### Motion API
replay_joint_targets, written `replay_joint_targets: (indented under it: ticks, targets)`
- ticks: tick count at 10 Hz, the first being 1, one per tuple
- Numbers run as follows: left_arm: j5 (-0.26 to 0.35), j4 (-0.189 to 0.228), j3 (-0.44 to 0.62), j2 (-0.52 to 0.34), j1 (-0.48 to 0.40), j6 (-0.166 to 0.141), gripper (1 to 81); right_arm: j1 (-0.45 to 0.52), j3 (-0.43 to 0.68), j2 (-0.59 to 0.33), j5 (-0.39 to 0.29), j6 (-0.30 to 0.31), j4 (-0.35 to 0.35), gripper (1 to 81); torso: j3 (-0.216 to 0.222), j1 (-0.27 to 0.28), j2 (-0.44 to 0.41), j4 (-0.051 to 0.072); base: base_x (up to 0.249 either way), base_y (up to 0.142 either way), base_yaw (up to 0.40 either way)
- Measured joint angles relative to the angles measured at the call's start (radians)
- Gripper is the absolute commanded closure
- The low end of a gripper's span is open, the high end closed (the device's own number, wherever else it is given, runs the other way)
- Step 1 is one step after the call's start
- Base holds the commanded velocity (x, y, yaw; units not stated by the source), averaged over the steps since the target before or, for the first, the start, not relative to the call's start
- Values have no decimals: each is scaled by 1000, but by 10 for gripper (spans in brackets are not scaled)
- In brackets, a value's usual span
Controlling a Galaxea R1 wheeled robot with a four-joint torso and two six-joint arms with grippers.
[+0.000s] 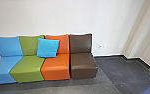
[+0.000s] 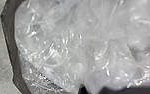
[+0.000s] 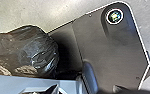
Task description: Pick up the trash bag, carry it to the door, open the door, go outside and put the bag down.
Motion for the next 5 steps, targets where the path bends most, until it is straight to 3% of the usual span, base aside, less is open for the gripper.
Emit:
replay_joint_targets:
  ticks: [5]
  targets:
    - [-7, 0, -61, 35, 3, 5, 811, -11, -78, 51, 6, 0, -17, 10, 21, -110, 169, 0, 0, 0, 0]
